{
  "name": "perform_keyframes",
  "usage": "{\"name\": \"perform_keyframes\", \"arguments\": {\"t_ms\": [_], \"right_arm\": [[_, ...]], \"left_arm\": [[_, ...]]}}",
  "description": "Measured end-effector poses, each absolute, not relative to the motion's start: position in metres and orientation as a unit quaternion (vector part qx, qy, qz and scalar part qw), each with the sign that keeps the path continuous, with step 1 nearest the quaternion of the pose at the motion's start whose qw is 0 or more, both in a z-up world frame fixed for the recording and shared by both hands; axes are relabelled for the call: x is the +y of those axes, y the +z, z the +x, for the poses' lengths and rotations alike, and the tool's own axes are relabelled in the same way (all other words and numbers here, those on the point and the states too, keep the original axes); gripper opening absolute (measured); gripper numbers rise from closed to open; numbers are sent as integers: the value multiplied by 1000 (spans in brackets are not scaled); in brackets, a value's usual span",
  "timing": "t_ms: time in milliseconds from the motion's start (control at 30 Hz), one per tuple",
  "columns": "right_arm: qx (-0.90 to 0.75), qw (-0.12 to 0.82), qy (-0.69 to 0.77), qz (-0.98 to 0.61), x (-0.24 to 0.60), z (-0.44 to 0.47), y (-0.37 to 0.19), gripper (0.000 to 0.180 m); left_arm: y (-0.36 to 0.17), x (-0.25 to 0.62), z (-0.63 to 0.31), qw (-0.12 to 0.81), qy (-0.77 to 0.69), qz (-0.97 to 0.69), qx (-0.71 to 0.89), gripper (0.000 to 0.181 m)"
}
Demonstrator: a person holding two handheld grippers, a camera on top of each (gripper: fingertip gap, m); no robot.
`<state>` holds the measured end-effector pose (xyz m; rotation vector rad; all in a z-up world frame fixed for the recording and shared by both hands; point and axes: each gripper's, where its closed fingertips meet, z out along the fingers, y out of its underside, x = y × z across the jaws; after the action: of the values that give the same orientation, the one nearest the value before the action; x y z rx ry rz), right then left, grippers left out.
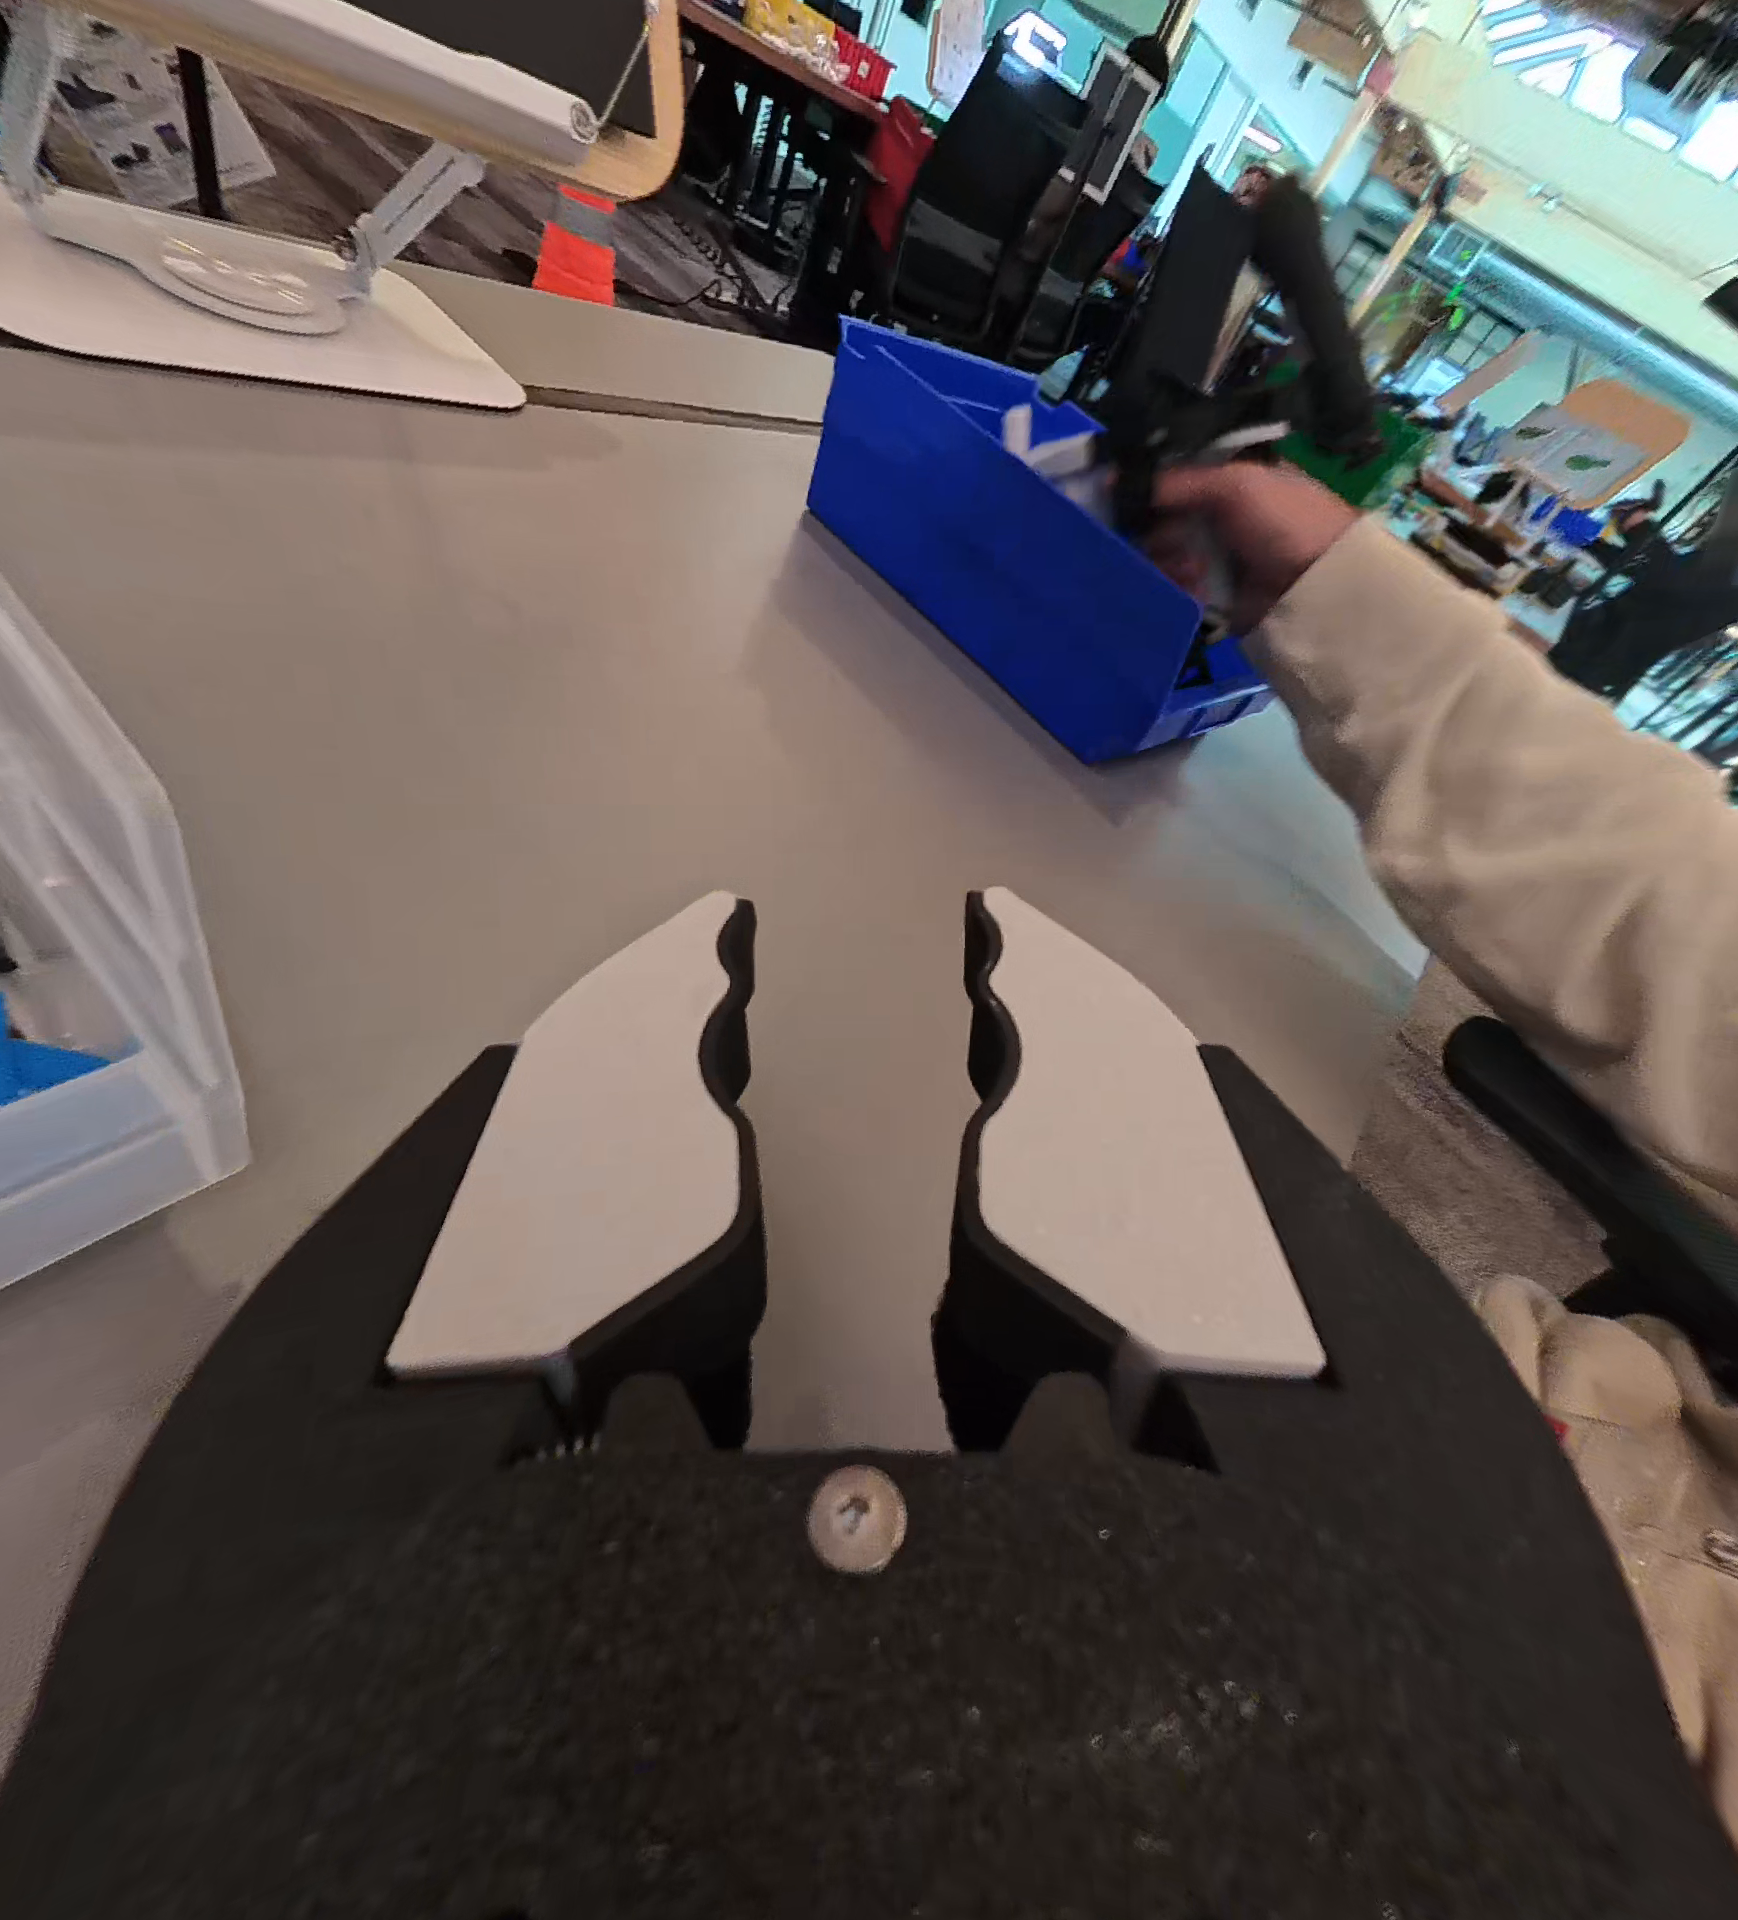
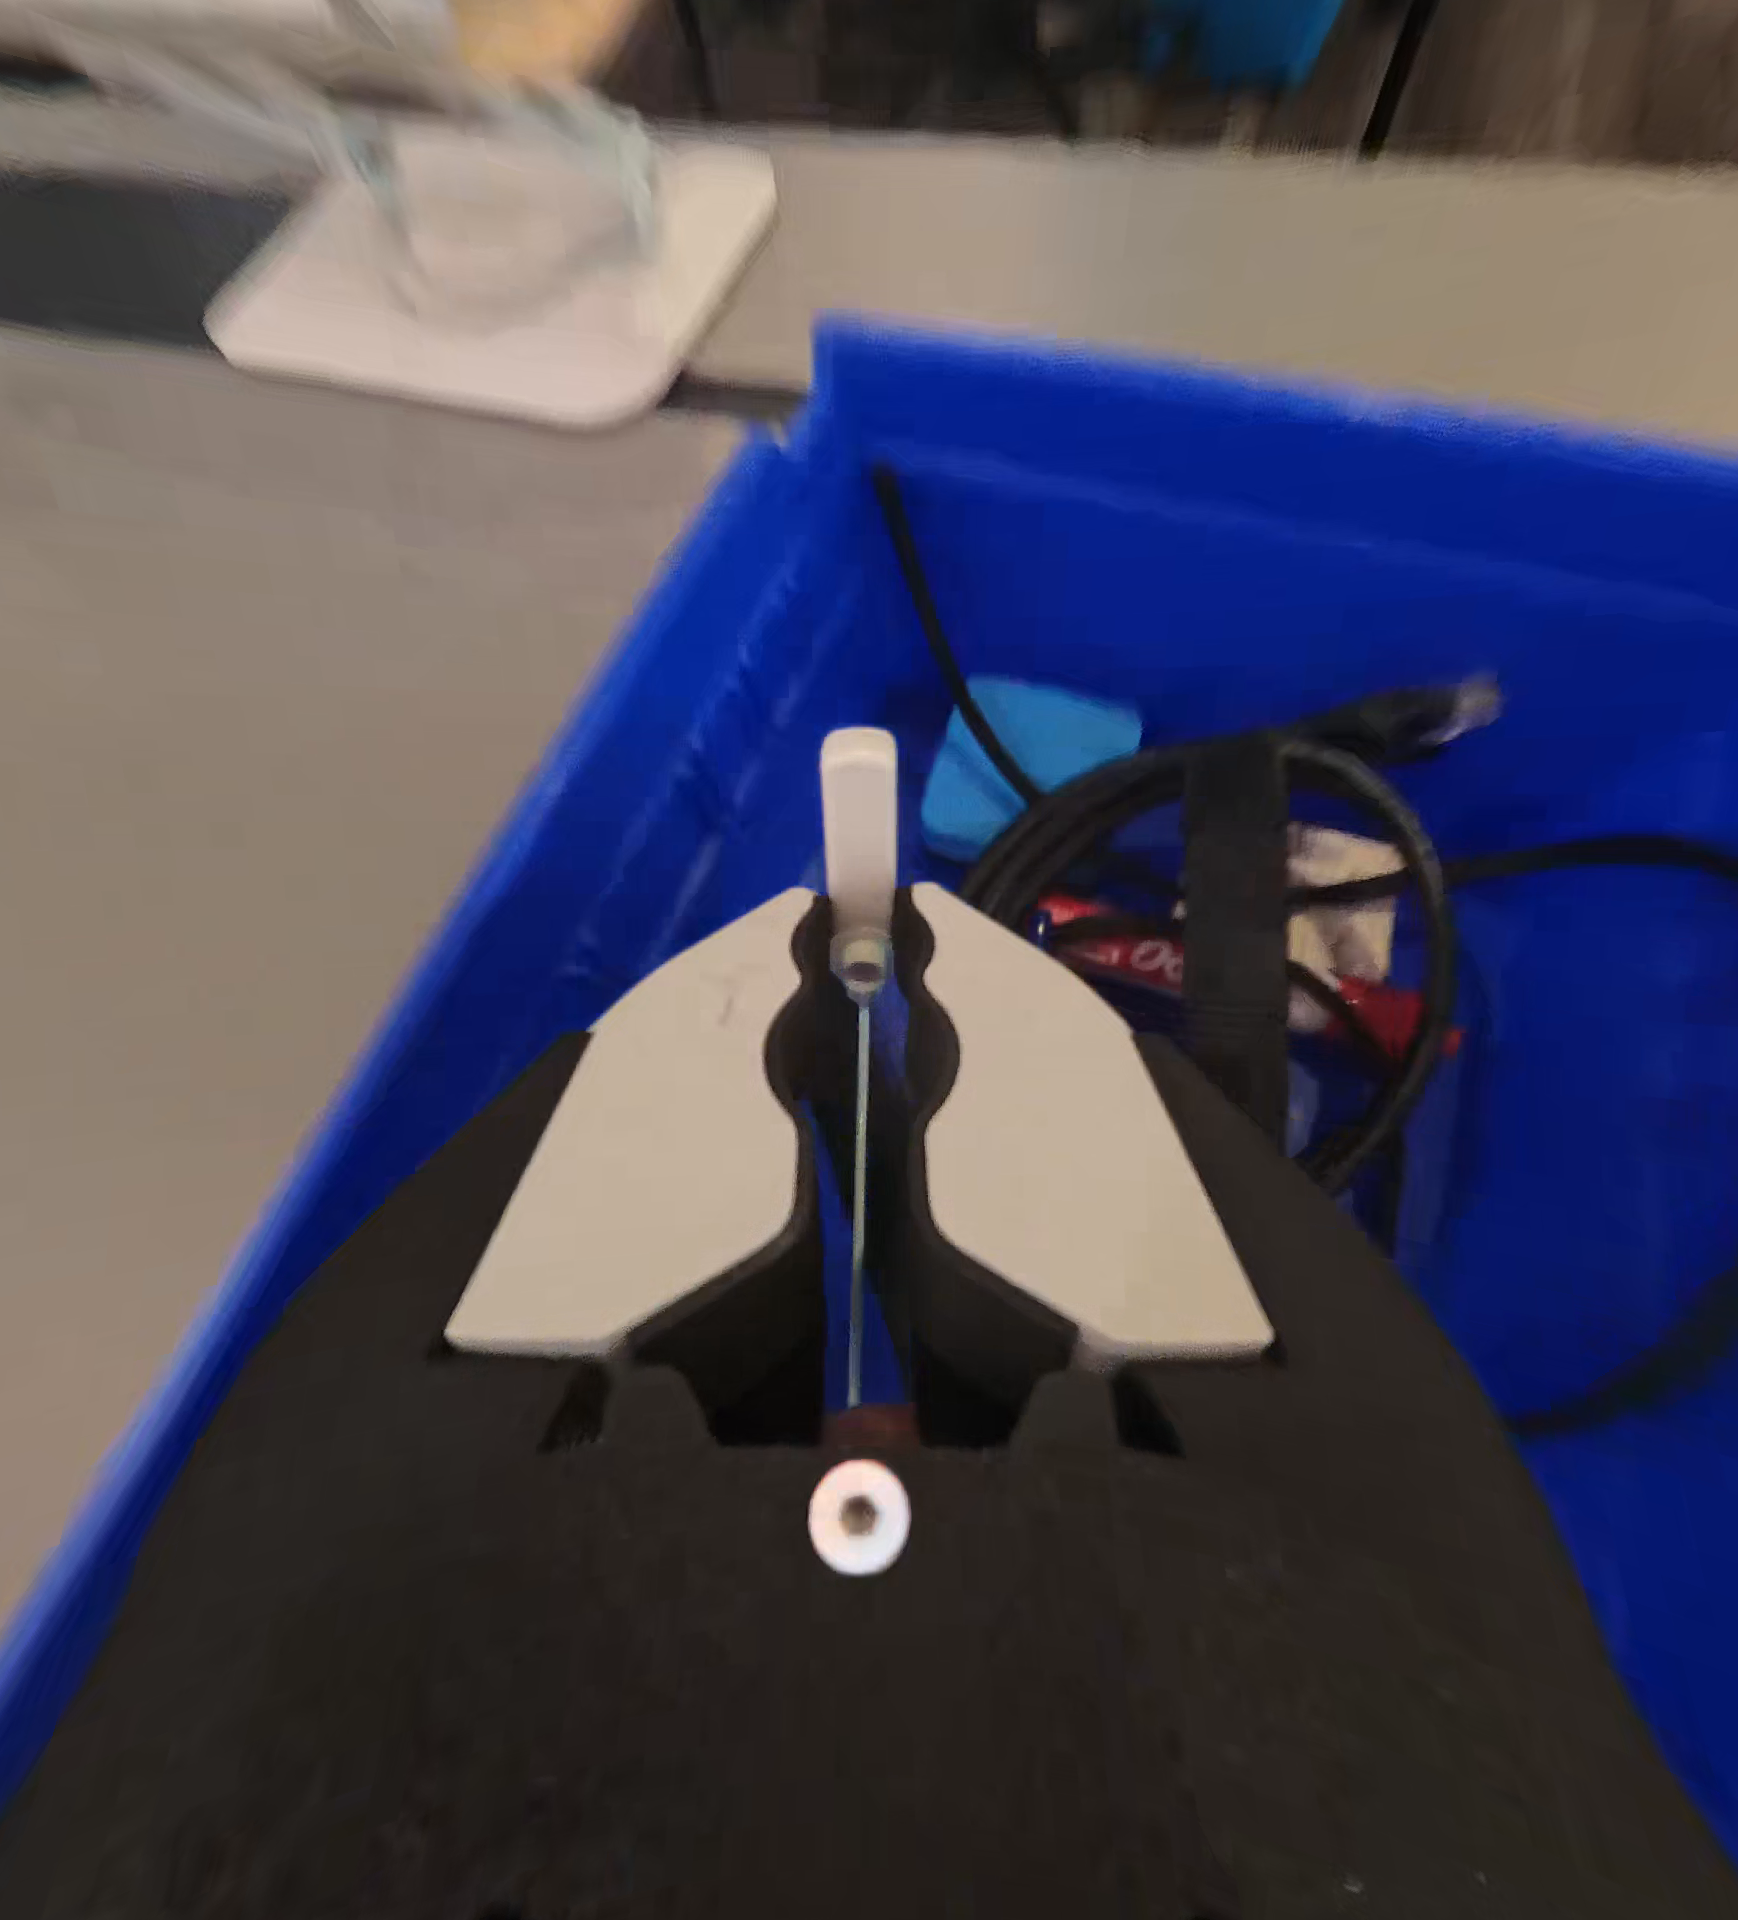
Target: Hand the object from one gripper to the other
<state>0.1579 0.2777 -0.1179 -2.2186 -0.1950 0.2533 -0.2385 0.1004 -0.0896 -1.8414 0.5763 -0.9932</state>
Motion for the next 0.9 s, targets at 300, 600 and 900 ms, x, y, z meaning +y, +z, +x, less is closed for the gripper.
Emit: {"name": "perform_keyframes", "arguments": {"t_ms": [300,600,900], "right_arm": [[-106,357,79,-925,289,149,-179,15],[-125,518,13,-846,230,138,-33,40],[-208,516,311,-771,80,-86,-112,30]], "left_arm": [[-104,96,-235,445,-365,-776,258,38],[-104,91,-244,418,-407,-781,226,38],[-96,101,-248,450,-366,-776,247,44]]}}
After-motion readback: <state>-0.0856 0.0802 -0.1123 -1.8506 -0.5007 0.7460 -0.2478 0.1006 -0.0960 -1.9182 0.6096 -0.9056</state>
